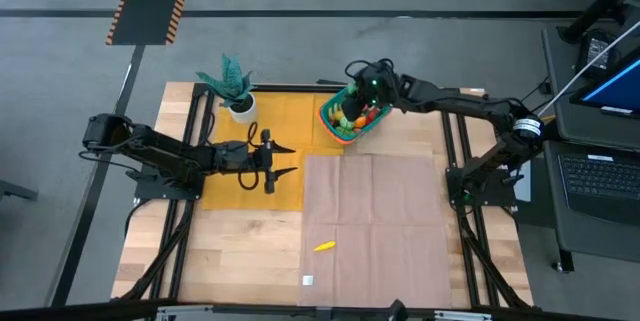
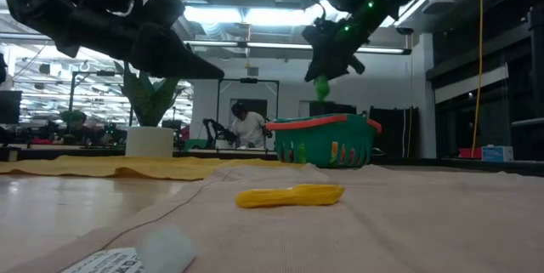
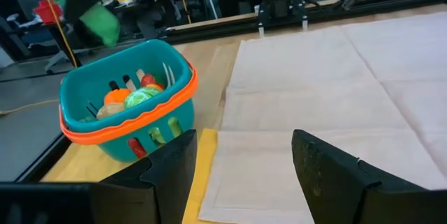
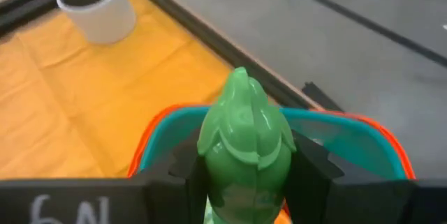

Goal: Pick and placing Produce into tupperware
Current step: Put the green peas into the basket

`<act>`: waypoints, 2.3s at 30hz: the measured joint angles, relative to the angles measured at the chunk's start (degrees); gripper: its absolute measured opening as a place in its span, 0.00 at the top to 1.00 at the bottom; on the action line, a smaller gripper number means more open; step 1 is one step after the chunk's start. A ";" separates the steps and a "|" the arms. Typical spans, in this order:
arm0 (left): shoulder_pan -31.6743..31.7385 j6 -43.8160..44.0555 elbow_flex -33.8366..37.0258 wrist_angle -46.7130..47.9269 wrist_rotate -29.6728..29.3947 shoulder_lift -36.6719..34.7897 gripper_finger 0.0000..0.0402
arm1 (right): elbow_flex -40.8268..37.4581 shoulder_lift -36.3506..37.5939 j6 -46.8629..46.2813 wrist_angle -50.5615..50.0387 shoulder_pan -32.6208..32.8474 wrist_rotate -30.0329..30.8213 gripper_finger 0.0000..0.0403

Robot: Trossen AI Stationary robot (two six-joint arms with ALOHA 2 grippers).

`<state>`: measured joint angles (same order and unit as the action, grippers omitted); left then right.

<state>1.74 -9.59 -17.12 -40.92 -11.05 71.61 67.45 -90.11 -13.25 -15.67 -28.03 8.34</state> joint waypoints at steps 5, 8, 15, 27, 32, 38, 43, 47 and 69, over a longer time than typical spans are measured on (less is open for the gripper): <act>0.26 -0.04 0.00 0.19 0.00 0.00 0.44 | 2.29 0.00 -0.16 -5.66 -0.12 -2.04 0.65; 0.26 0.01 0.00 0.21 0.00 0.00 0.44 | 2.29 -0.25 -0.27 -7.33 -0.98 -4.28 0.65; 0.21 0.44 0.00 0.27 0.39 0.00 0.43 | 2.29 -1.58 -1.42 -9.17 -4.56 -9.53 0.65; 0.22 0.53 0.00 0.27 1.99 0.00 0.43 | 2.26 -6.53 1.55 -7.64 -5.62 -11.13 0.65; 0.21 0.55 0.00 0.27 1.99 0.00 0.43 | 2.24 -8.91 1.55 -8.99 -6.47 -12.38 0.65; 0.21 0.58 0.00 0.27 2.01 0.00 0.43 | 2.24 -10.87 1.64 -7.58 -7.15 -12.55 0.65; 0.21 0.58 0.00 0.26 1.99 0.00 0.43 | 2.24 -11.97 2.62 -8.16 -7.39 -13.03 0.65; 0.21 0.58 0.00 0.26 2.01 0.00 0.43 | 2.24 -12.50 3.30 -7.99 -7.39 -13.18 0.65; 0.21 0.44 0.00 0.27 1.99 0.00 0.44 | 2.22 -12.63 4.54 -7.31 -7.43 -13.12 0.53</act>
<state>1.96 -9.15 -17.12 -40.64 -9.06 71.61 69.67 -102.74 -8.71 -22.98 -35.46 -4.78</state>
